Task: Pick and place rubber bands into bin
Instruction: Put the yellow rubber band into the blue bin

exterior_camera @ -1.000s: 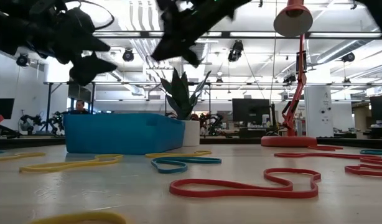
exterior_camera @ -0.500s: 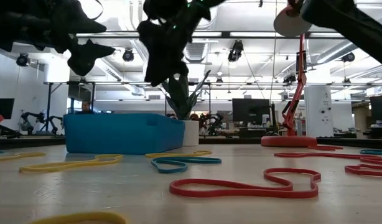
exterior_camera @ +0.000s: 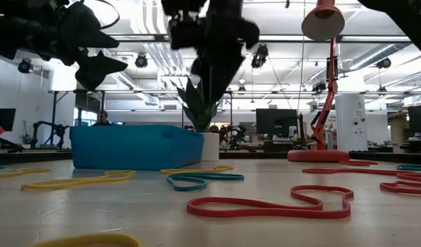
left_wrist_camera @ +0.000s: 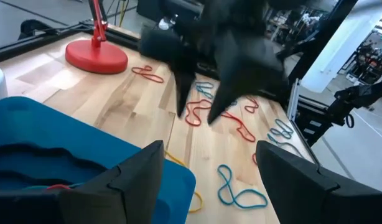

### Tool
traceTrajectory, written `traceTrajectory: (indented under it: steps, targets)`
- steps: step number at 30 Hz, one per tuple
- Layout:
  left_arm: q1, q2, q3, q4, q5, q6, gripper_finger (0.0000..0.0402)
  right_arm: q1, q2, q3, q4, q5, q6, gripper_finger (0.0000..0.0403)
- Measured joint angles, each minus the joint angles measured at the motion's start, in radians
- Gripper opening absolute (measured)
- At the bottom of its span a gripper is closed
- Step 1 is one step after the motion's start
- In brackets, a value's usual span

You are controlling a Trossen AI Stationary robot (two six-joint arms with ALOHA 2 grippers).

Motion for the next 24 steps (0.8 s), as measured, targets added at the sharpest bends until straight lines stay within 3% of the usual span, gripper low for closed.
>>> traceTrajectory:
  steps: [5,14,24]
  targets:
    - [0.0,-0.011,0.0,-0.024,0.009,0.0,0.024,0.042,0.001,-0.153,0.197,-0.032,0.012,0.0201]
    - [0.0,-0.014,0.0,-0.031,0.027,-0.001,0.024,0.042,0.0,-0.333,0.397,-0.017,0.11,0.0195]
    - [0.0,0.009,0.0,-0.03,0.026,-0.008,0.024,0.042,-0.011,-0.457,0.519,0.028,0.145,0.014]
